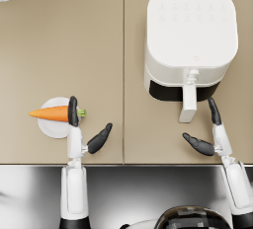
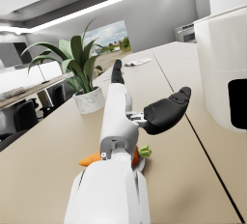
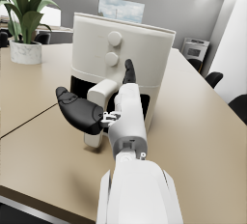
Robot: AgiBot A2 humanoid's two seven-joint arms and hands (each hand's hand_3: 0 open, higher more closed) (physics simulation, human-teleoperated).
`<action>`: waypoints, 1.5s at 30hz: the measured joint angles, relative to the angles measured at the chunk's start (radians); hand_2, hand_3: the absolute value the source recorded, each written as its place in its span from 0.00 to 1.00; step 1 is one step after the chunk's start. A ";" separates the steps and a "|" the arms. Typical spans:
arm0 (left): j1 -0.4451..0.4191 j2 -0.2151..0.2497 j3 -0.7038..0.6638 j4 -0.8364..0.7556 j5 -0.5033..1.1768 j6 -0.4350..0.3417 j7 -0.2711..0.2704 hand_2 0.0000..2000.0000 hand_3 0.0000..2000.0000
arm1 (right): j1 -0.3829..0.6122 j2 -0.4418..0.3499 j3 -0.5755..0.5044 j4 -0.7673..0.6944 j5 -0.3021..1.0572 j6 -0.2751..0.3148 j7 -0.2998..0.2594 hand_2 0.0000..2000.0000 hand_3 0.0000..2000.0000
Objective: Pick up the carrot and place it into the air fryer
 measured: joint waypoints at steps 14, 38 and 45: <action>0.080 -0.007 -0.187 0.145 0.633 -0.416 -0.180 0.00 0.00 | -0.016 -0.026 -0.045 -0.051 0.021 0.000 0.000 0.00 0.00; 0.318 -0.023 -0.119 0.555 1.382 -0.492 -0.167 0.00 0.00 | 0.001 -0.083 -0.059 -0.096 0.021 0.000 0.000 0.00 0.00; 0.377 -0.030 -0.066 0.674 1.384 -0.433 -0.181 0.00 0.00 | 0.011 -0.100 -0.065 -0.108 0.021 0.000 0.000 0.00 0.00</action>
